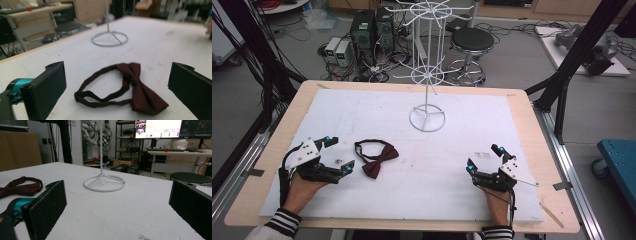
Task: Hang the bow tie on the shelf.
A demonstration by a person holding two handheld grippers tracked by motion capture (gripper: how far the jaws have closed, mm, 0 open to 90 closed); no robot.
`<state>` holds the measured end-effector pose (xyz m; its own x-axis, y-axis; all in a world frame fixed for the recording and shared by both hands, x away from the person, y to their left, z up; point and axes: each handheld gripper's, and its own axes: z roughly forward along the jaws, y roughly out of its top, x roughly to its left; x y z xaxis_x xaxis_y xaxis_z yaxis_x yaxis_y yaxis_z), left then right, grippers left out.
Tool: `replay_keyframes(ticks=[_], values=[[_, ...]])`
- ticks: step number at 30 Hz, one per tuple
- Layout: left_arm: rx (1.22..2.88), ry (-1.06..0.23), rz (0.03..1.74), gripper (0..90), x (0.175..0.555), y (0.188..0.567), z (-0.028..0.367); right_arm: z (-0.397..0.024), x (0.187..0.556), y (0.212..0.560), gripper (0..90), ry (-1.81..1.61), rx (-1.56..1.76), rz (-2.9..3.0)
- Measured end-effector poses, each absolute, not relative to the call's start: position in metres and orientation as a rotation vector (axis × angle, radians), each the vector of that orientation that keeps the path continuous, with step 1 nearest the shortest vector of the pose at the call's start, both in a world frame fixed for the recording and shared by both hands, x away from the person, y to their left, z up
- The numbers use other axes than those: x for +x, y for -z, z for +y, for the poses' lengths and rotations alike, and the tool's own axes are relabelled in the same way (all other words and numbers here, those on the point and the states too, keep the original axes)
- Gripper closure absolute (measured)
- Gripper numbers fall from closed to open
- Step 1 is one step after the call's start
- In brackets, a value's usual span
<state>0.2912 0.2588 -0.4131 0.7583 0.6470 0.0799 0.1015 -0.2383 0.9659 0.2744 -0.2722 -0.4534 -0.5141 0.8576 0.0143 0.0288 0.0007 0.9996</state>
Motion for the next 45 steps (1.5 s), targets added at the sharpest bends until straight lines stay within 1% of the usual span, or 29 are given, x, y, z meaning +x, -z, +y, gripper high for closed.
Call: replay_keyframes(ticks=[5, 6, 15, 16, 17, 23, 36, 37, 39, 40, 44, 45], values=[[1.905, -0.527, 0.563, 2.2, 0.299, 0.400, 0.242, -0.272, 0.274, 0.453, 0.6, -1.587, 0.929, 1.615], [1.905, -0.527, 0.563, 2.2, 0.299, 0.400, 0.242, -0.272, 0.274, 0.453, 0.6, -1.588, 0.929, 1.615], [2.072, -0.453, 0.592, 2.2, 0.306, 0.395, 0.221, -0.272, 0.274, 0.453, 0.6, -1.588, 0.929, 1.614], [2.111, -0.430, 0.605, 2.2, 0.307, 0.395, 0.216, -0.272, 0.274, 0.453, 0.6, -1.588, 0.928, 1.614], [2.111, -0.430, 0.605, 2.2, 0.307, 0.395, 0.216, -0.272, 0.274, 0.453, 0.6, -1.588, 0.928, 1.614], [2.241, -0.359, 0.631, 2.2, 0.311, 0.400, 0.200, -0.272, 0.275, 0.453, 0.6, -1.589, 0.927, 1.611], [2.395, -0.299, 0.704, 2.3, 0.321, 0.412, 0.180, -0.273, 0.274, 0.453, 0.6, -1.589, 0.933, 1.610], [2.406, -0.293, 0.696, 3.3, 0.321, 0.413, 0.179, -0.273, 0.274, 0.453, 0.6, -1.590, 0.934, 1.610], [2.424, -0.273, 0.683, 12.3, 0.321, 0.414, 0.177, -0.273, 0.274, 0.453, 0.6, -1.589, 0.933, 1.610], [2.431, -0.273, 0.684, 14.2, 0.320, 0.415, 0.175, -0.273, 0.274, 0.453, 0.6, -1.589, 0.934, 1.610], [2.448, -0.277, 0.690, 14.6, 0.321, 0.415, 0.173, -0.273, 0.275, 0.453, 0.6, -1.589, 0.931, 1.610], [2.455, -0.275, 0.697, 16.3, 0.321, 0.415, 0.173, -0.273, 0.274, 0.453, 0.6, -1.589, 0.933, 1.609]])
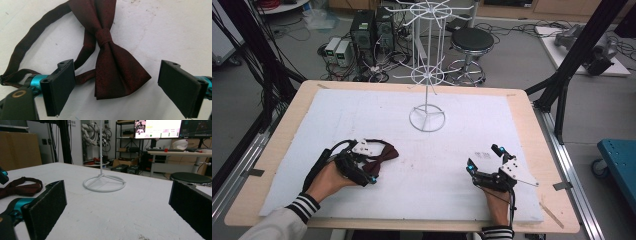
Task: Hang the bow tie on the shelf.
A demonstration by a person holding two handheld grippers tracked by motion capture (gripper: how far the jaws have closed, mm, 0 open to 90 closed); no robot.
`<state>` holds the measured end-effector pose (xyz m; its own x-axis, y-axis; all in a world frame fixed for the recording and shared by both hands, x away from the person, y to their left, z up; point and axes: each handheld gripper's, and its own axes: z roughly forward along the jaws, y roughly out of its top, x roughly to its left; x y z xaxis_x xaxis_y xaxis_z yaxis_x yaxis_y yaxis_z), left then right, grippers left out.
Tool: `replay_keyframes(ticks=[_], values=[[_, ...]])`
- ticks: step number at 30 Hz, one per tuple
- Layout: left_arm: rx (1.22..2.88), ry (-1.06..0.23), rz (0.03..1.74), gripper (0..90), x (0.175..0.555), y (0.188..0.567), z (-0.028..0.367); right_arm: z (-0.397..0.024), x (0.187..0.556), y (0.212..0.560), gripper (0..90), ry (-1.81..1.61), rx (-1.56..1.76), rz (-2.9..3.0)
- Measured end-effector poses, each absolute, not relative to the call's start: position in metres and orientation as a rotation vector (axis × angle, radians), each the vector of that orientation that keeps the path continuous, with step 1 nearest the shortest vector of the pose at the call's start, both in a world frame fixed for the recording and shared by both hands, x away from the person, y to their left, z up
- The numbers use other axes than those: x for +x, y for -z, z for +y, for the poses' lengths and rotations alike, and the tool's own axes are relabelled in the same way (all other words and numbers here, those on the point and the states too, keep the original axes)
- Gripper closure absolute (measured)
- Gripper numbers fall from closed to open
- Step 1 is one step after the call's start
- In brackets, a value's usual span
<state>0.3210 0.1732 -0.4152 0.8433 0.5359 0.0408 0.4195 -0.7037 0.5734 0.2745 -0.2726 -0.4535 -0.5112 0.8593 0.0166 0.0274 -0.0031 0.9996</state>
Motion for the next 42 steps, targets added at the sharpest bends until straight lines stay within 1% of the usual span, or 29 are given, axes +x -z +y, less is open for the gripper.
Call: replay_keyframes(ticks=[2, 3, 8, 9, 10, 11, 12, 14, 16, 17, 18, 19, 20, 22, 25, 32, 39, 42], values=[[2.455, -0.259, 0.712, 17.5, 0.322, 0.416, 0.173, -0.273, 0.275, 0.453, 0.6, -1.589, 0.932, 1.610], [2.461, -0.247, 0.714, 22.2, 0.323, 0.416, 0.172, -0.273, 0.275, 0.453, 0.6, -1.590, 0.932, 1.609], [2.468, -0.242, 0.728, 25.6, 0.324, 0.417, 0.169, -0.273, 0.275, 0.453, 0.6, -1.590, 0.932, 1.610], [2.472, -0.245, 0.734, 29.4, 0.324, 0.417, 0.169, -0.273, 0.274, 0.453, 0.6, -1.591, 0.936, 1.609], [2.470, -0.245, 0.738, 29.4, 0.324, 0.418, 0.168, -0.273, 0.274, 0.453, 0.6, -1.591, 0.936, 1.609], [2.468, -0.234, 0.737, 35.8, 0.325, 0.418, 0.168, -0.273, 0.274, 0.453, 0.6, -1.594, 0.937, 1.610], [2.466, -0.234, 0.738, 35.8, 0.325, 0.418, 0.168, -0.273, 0.274, 0.453, 0.6, -1.594, 0.937, 1.610], [2.472, -0.236, 0.733, 41.3, 0.325, 0.418, 0.168, -0.273, 0.274, 0.453, 0.6, -1.593, 0.936, 1.610], [2.463, -0.229, 0.750, 43.8, 0.326, 0.419, 0.168, -0.273, 0.274, 0.453, 0.6, -1.592, 0.936, 1.609], [2.459, -0.221, 0.753, 52.8, 0.326, 0.419, 0.169, -0.273, 0.274, 0.453, 0.6, -1.593, 0.936, 1.610], [2.459, -0.223, 0.750, 52.8, 0.326, 0.418, 0.169, -0.273, 0.274, 0.453, 0.6, -1.593, 0.936, 1.610], [2.454, -0.235, 0.742, 64.1, 0.326, 0.417, 0.169, -0.273, 0.275, 0.454, 0.7, -1.591, 0.934, 1.609], [2.450, -0.234, 0.740, 64.1, 0.325, 0.417, 0.169, -0.273, 0.275, 0.454, 0.7, -1.591, 0.934, 1.609], [2.463, -0.245, 0.728, 72.8, 0.325, 0.417, 0.168, -0.273, 0.274, 0.454, 0.6, -1.592, 0.933, 1.610], [2.459, -0.239, 0.737, 80.6, 0.324, 0.417, 0.167, -0.273, 0.275, 0.454, 0.6, -1.590, 0.932, 1.609], [2.446, -0.274, 0.703, 81.2, 0.322, 0.416, 0.168, -0.273, 0.275, 0.454, 0.6, -1.592, 0.931, 1.610], [2.386, -0.254, 0.677, 81.2, 0.322, 0.411, 0.173, -0.273, 0.274, 0.453, 0.6, -1.588, 0.930, 1.611], [2.332, -0.235, 0.669, 81.2, 0.321, 0.409, 0.175, -0.273, 0.274, 0.453, 0.6, -1.589, 0.935, 1.609]])
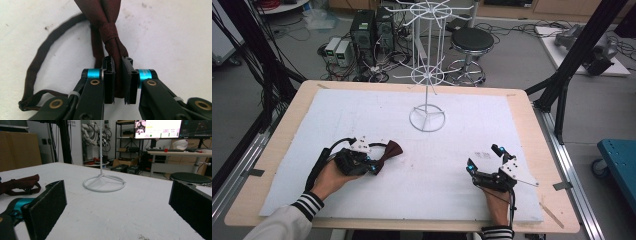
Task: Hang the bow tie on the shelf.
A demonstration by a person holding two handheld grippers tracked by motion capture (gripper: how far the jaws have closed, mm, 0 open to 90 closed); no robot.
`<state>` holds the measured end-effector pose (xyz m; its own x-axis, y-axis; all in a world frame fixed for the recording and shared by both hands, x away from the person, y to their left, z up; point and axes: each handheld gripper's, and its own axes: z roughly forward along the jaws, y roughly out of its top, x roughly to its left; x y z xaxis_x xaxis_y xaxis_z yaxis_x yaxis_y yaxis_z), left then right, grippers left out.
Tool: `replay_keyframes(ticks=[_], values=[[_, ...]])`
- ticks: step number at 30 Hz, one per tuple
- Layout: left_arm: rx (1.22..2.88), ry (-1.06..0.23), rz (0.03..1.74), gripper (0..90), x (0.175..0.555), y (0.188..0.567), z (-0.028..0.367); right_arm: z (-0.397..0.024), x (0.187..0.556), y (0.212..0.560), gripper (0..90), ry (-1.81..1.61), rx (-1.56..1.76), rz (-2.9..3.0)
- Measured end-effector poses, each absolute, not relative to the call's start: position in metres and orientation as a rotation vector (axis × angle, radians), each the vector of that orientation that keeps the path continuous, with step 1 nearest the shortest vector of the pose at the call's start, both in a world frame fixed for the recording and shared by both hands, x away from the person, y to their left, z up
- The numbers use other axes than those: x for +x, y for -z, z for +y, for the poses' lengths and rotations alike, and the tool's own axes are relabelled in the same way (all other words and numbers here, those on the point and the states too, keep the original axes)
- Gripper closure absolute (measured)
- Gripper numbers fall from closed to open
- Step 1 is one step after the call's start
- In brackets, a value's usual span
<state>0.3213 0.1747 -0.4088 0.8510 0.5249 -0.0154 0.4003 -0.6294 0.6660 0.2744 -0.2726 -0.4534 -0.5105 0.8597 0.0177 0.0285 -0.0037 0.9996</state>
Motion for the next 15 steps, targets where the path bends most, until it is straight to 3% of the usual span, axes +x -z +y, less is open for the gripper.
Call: replay_keyframes(ticks=[15], values=[[2.166, -0.173, 0.599, 81.1, 0.321, 0.397, 0.184, -0.273, 0.275, 0.453, 0.7, -1.593, 0.919, 1.616]])
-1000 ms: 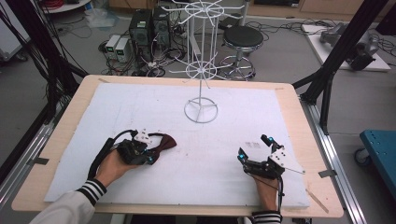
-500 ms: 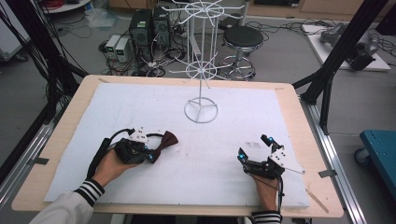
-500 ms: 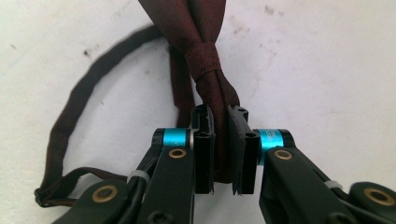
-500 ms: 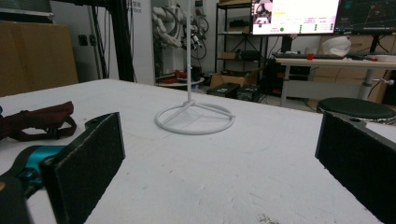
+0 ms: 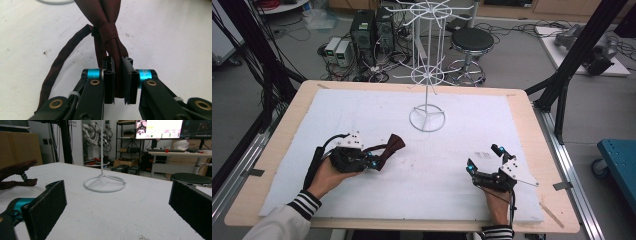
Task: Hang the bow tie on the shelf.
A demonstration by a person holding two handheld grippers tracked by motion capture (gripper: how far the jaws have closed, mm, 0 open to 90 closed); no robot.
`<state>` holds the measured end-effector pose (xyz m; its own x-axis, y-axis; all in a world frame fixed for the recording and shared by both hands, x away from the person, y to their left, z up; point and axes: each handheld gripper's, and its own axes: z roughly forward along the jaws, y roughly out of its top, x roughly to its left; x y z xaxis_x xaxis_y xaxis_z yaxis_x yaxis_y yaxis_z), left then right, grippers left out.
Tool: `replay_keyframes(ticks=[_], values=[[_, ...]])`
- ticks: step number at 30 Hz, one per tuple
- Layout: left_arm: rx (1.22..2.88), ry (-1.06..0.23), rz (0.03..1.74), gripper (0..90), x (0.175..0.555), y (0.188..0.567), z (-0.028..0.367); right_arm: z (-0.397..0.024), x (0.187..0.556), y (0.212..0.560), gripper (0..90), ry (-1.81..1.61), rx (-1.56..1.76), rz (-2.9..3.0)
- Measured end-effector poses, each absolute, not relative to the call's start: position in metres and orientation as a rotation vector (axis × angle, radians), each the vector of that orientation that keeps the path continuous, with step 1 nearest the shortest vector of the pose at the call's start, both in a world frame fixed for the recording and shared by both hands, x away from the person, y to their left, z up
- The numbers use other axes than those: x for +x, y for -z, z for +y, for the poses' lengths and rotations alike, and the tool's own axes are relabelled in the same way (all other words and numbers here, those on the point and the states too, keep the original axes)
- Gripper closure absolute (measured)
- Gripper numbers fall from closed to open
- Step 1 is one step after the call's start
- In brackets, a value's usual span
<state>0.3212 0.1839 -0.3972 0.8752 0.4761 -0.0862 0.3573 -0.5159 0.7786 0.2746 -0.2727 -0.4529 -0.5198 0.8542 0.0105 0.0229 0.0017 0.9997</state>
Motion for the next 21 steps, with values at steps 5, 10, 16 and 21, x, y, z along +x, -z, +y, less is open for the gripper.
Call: replay_keyframes(ticks=[5, 10, 16, 21], values=[[2.131, -0.159, 0.575, 81.1, 0.323, 0.396, 0.185, -0.273, 0.275, 0.452, 0.7, -1.599, 0.921, 1.636], [2.081, -0.132, 0.540, 81.1, 0.325, 0.393, 0.186, -0.271, 0.277, 0.446, 0.7, -1.623, 0.923, 1.694], [2.045, -0.118, 0.495, 81.1, 0.327, 0.389, 0.187, -0.260, 0.283, 0.423, 0.7, -1.666, 0.874, 1.786], [2.028, -0.122, 0.435, 81.0, 0.328, 0.378, 0.183, -0.249, 0.289, 0.406, 0.7, -1.686, 0.815, 1.850]])
